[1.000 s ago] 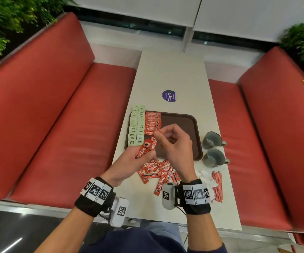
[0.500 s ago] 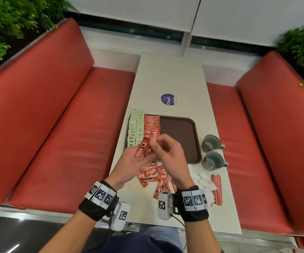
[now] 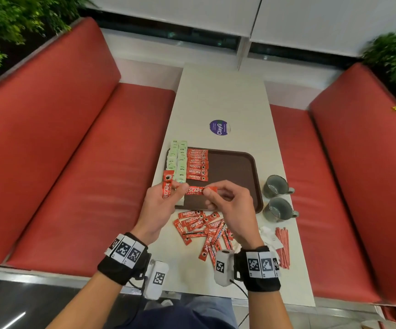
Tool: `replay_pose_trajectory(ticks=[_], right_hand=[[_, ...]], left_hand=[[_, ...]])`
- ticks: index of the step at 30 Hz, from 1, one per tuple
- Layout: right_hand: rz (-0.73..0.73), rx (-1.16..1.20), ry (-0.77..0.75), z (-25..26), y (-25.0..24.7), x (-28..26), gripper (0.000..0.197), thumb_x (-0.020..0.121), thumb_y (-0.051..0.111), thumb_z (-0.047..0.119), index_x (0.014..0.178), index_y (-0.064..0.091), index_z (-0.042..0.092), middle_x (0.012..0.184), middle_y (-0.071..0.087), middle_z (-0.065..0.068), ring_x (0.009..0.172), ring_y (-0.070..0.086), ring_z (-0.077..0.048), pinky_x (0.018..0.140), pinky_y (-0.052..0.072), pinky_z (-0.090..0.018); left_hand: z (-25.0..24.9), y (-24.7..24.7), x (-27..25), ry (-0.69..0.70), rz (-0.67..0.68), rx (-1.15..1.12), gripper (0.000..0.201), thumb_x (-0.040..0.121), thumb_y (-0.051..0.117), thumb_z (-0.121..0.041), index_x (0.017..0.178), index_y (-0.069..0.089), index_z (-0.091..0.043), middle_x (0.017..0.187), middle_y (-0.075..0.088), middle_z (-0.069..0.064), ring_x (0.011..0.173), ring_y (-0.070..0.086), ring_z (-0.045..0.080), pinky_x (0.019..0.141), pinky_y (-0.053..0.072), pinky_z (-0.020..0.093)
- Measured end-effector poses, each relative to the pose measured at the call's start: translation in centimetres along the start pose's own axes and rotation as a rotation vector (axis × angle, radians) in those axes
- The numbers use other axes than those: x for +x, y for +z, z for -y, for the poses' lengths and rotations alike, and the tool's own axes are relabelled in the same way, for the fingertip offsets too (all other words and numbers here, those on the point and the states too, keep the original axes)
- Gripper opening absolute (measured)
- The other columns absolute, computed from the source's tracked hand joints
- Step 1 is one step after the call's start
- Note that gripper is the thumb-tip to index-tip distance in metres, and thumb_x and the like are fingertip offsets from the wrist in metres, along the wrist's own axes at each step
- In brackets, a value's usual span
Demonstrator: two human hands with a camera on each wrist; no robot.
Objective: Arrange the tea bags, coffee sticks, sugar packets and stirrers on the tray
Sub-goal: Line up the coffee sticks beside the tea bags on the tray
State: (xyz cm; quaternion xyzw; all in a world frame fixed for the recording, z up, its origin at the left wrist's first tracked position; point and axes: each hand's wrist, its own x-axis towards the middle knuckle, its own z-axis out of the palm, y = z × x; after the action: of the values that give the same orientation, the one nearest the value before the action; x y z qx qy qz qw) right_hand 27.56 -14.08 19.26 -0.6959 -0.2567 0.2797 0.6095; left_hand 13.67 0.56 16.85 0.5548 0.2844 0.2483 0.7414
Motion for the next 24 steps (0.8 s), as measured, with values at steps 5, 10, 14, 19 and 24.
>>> replay_pose_trajectory(ticks=[5, 10, 14, 19, 24], right_hand=[[-0.049, -0.072, 0.003, -0.5, 0.0, 0.5, 0.009, 0.093, 0.088, 0.024, 0.1, 0.086, 0.021, 0.085, 0.081, -0.003, 0.078, 0.077, -0.022, 0.075, 0.064, -0.035], [0.002, -0.426, -0.121, -0.7, -0.6, 2.0, 0.005, 0.093, 0.087, 0.033, 0.096, 0.088, 0.03, 0.087, 0.08, 0.019, 0.089, 0.074, -0.004, 0.077, 0.055, -0.014], [0.039, -0.508, -0.112, -1.2, -0.7, 3.2, 0.002, 0.095, 0.085, 0.029, 0.097, 0.085, 0.029, 0.087, 0.078, 0.018, 0.09, 0.072, 0.0, 0.078, 0.054, -0.011], [0.058, -0.501, -0.002, -4.0, -2.3, 5.6, 0.01, 0.092, 0.088, 0.029, 0.09, 0.079, 0.033, 0.083, 0.078, 0.016, 0.083, 0.074, -0.002, 0.073, 0.055, -0.014], [-0.139, -0.535, 0.105, -9.1, -4.2, 10.4, 0.007, 0.093, 0.087, 0.031, 0.09, 0.081, 0.033, 0.084, 0.078, 0.018, 0.084, 0.07, 0.003, 0.082, 0.055, -0.019]], left_hand=[[1.1, -0.2, 1.0, -0.062, 0.017, 0.022, 0.012, 0.099, 0.076, -0.027, 0.105, 0.078, -0.017, 0.126, 0.079, -0.003, 0.089, 0.067, 0.002, 0.063, 0.049, 0.009], [3.1, -0.5, 1.9, -0.213, 0.051, 0.048, 0.013, 0.091, 0.084, -0.021, 0.102, 0.081, -0.014, 0.101, 0.081, -0.004, 0.094, 0.073, 0.004, 0.07, 0.053, 0.015], [4.5, -0.4, 2.8, -0.282, 0.032, 0.045, 0.011, 0.085, 0.088, -0.029, 0.094, 0.084, -0.024, 0.119, 0.079, 0.015, 0.121, 0.073, 0.028, 0.086, 0.057, 0.034], [4.7, -0.9, 5.0, -0.29, -0.023, 0.171, 0.012, 0.094, 0.083, -0.029, 0.101, 0.082, -0.019, 0.132, 0.072, 0.018, 0.115, 0.071, 0.024, 0.095, 0.051, 0.059], [5.6, -3.1, 7.5, -0.426, -0.071, 0.152, 0.033, 0.11, 0.059, -0.046, 0.124, 0.052, -0.017, 0.073, 0.056, 0.013, 0.052, 0.037, 0.002, 0.046, 0.044, 0.03]])
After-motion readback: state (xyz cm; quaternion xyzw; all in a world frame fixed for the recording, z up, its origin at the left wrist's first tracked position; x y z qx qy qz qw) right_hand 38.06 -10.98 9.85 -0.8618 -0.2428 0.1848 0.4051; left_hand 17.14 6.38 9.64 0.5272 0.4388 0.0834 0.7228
